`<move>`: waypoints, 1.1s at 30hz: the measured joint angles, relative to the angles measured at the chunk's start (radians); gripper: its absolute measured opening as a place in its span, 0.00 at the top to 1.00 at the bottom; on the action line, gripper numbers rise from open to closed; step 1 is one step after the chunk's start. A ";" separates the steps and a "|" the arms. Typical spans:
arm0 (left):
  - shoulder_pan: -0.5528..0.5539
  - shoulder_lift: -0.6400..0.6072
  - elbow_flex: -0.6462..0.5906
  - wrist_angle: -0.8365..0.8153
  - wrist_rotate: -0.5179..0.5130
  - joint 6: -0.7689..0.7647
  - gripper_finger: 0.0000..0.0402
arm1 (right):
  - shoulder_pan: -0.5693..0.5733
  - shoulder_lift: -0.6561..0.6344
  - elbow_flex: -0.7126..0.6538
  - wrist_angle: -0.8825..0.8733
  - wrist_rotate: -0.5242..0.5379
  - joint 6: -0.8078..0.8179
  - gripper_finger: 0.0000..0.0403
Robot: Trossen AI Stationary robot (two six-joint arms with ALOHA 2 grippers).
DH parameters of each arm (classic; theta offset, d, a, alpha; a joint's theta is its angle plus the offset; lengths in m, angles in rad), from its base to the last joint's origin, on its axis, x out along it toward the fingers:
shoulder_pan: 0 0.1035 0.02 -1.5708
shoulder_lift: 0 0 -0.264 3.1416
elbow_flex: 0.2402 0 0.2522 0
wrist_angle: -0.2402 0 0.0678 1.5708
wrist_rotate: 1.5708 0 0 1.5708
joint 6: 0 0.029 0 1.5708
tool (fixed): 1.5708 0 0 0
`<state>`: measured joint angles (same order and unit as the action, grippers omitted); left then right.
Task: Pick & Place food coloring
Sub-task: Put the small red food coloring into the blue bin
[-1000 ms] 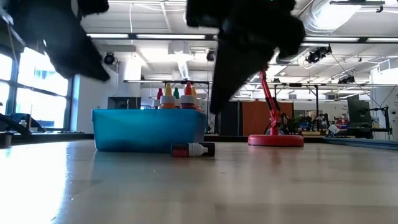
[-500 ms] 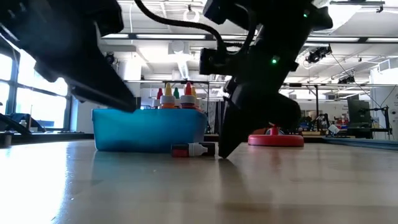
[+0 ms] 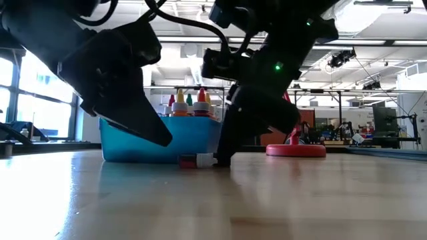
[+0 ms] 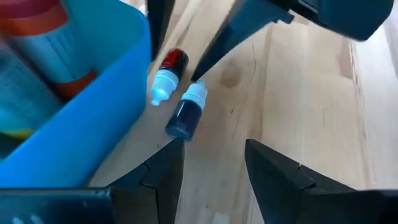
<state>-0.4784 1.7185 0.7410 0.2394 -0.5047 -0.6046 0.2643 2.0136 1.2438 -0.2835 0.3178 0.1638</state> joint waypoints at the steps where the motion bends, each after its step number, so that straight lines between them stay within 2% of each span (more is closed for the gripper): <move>1: 0.003 0.003 0.000 0.004 0.006 0.011 0.58 | -0.004 0.000 0.000 0.008 -0.011 -0.001 0.62; 13: 0.001 0.004 0.000 -0.003 0.017 0.025 0.58 | -0.025 0.000 0.000 0.011 -0.107 -0.003 0.71; 19: 0.001 0.004 0.000 -0.002 0.017 0.024 0.58 | -0.007 0.000 0.000 0.011 -0.143 0.035 0.79; 24: 0.001 0.004 -0.001 0.028 0.053 -0.049 0.58 | 0.026 -0.002 0.000 0.011 -0.084 0.014 0.84; 29: 0.001 -0.042 -0.001 0.040 0.095 -0.054 0.58 | 0.050 -0.032 0.054 -0.041 -0.021 0.014 0.81; 33: 0.001 -0.093 -0.001 -0.012 0.159 -0.054 0.58 | 0.059 -0.062 0.127 -0.098 0.088 0.008 0.80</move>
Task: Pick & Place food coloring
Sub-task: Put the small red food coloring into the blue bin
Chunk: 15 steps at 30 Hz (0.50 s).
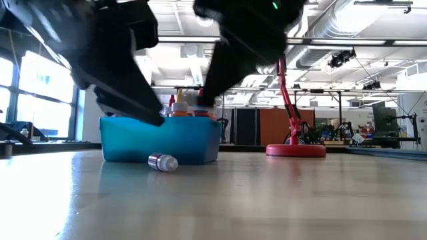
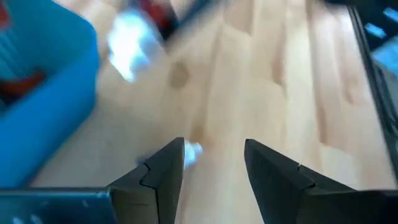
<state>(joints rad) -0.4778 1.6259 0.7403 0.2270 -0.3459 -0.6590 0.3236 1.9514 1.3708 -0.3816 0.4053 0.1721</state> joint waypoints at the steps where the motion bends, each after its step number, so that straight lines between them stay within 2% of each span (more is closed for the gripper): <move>1: 0.000 -0.009 0.000 -0.019 0.028 0.000 0.58 | -0.003 -0.001 0.022 -0.014 0.020 -0.014 0.80; 3: -0.002 -0.008 0.000 -0.029 0.063 0.000 0.58 | -0.017 -0.001 0.063 -0.022 0.032 -0.062 0.80; 7: -0.019 -0.006 0.000 -0.028 0.060 0.000 0.58 | -0.055 0.004 0.091 0.046 -0.001 -0.111 0.80; 15: -0.059 -0.005 0.000 -0.027 -0.001 -0.001 0.58 | -0.120 0.013 0.086 -0.033 -0.039 -0.129 0.77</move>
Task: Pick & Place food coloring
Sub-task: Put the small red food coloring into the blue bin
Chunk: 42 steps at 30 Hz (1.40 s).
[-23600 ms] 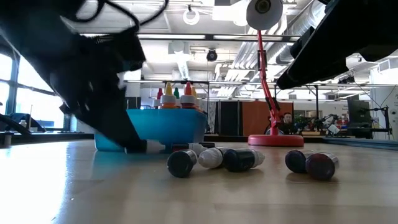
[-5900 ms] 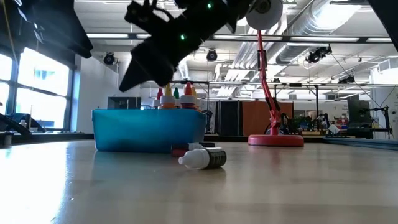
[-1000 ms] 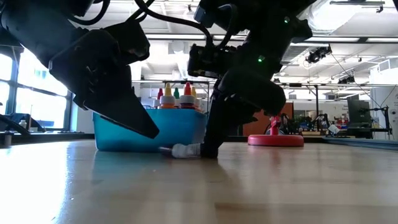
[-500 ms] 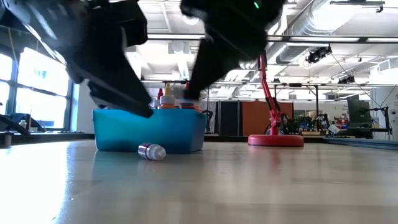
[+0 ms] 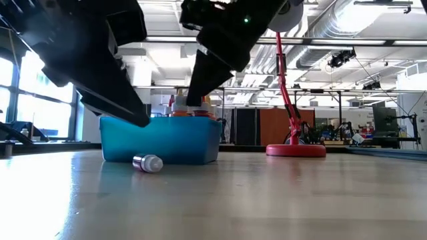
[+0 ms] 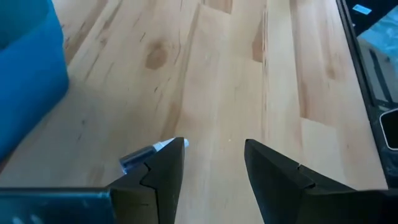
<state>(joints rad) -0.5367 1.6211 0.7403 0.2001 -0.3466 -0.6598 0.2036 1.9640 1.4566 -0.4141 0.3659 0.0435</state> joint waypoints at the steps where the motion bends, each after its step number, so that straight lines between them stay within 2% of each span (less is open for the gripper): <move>1: -0.002 0.000 0.000 -0.002 0.000 0.000 0.58 | -0.003 0.000 0.000 -0.002 0.002 -0.001 0.76; 8: -0.001 0.000 0.000 -0.024 0.004 0.010 0.58 | 0.005 0.000 0.000 0.017 0.002 -0.042 0.65; 12: -0.001 0.000 0.000 -0.027 0.023 0.143 0.58 | 0.026 -0.003 0.000 0.018 0.019 -0.042 0.62; 18: 0.000 0.000 0.000 -0.024 -0.042 0.344 0.58 | 0.096 -0.014 0.001 -0.024 0.007 -0.043 0.62; 23: 0.000 0.001 0.000 -0.028 -0.044 0.410 0.58 | 0.156 -0.017 0.001 -0.101 0.010 0.061 0.66; 31: 0.011 0.033 0.002 -0.019 -0.050 0.405 0.58 | 0.216 -0.018 0.002 -0.144 0.048 0.190 0.67; 35: 0.023 0.094 0.002 -0.007 -0.038 0.396 0.58 | 0.233 -0.018 0.002 -0.142 0.055 0.193 0.67; 42: 0.028 0.147 0.001 0.018 -0.087 0.387 0.58 | 0.239 -0.018 0.002 -0.135 0.075 0.193 0.67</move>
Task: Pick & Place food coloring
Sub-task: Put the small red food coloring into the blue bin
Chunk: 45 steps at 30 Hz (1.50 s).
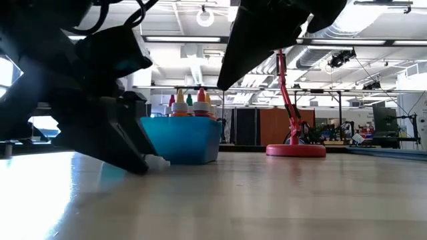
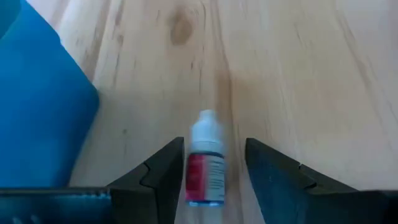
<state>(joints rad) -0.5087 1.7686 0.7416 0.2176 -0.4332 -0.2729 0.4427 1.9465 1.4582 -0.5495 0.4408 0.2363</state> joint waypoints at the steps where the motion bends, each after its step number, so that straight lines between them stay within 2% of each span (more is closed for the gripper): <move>1: -0.001 0.002 0.000 -0.001 -0.002 -0.001 0.58 | 0.000 0.000 0.000 0.000 0.000 0.000 0.67; 15: -0.002 0.015 0.000 0.005 -0.007 -0.075 0.60 | 0.000 0.000 0.000 0.000 -0.002 0.000 0.67; 24: -0.003 0.019 -0.001 0.015 -0.054 -0.132 0.80 | 0.000 0.000 0.000 -0.006 0.016 0.059 0.67; 28: -0.001 0.002 -0.004 -0.002 -0.078 -0.178 0.85 | -0.001 0.000 0.000 -0.041 0.022 0.108 0.67; 34: -0.002 -0.132 -0.001 -0.078 -0.214 -0.189 0.81 | 0.001 0.000 0.000 -0.182 0.027 0.191 0.67; 39: -0.002 -0.298 0.006 -0.243 -0.351 -0.188 0.80 | 0.001 0.000 0.000 -0.304 0.034 0.288 0.67; 43: 0.004 -0.386 0.006 -0.368 -0.542 -0.196 0.80 | 0.000 0.000 0.000 -0.321 0.116 0.328 0.67; 45: 0.008 -0.404 0.003 -0.409 -0.604 -0.233 0.80 | -0.004 0.000 0.000 -0.318 0.148 0.324 0.67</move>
<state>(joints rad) -0.5010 1.3650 0.7448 -0.1911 -1.0374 -0.5060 0.4388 1.9465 1.4582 -0.8678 0.5889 0.5607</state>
